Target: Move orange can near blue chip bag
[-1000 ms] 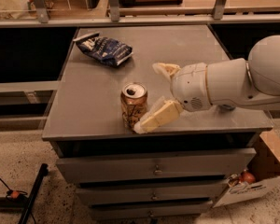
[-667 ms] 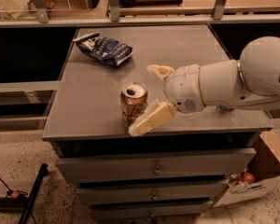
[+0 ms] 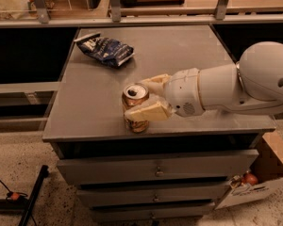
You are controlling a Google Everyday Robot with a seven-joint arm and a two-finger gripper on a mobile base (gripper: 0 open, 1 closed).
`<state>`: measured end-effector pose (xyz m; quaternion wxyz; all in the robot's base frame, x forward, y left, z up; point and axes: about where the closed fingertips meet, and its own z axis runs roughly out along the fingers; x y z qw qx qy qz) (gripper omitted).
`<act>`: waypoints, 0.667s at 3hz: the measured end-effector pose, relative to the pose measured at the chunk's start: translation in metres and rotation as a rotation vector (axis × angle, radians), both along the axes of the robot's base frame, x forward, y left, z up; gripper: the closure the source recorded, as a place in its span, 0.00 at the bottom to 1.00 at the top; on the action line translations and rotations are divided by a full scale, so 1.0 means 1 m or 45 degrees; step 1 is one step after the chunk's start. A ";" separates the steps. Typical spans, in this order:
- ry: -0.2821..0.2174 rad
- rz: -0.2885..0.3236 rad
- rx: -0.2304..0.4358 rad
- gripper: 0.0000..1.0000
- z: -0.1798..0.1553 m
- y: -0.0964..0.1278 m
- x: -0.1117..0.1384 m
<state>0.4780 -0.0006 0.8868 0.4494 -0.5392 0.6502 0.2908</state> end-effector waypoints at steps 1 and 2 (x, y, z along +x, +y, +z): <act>0.017 -0.015 0.014 0.64 -0.002 -0.002 -0.001; 0.028 -0.059 -0.024 0.88 -0.002 -0.007 -0.001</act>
Offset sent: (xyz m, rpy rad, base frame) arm 0.0011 -0.0197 -0.0037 -0.0560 0.0385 -0.1014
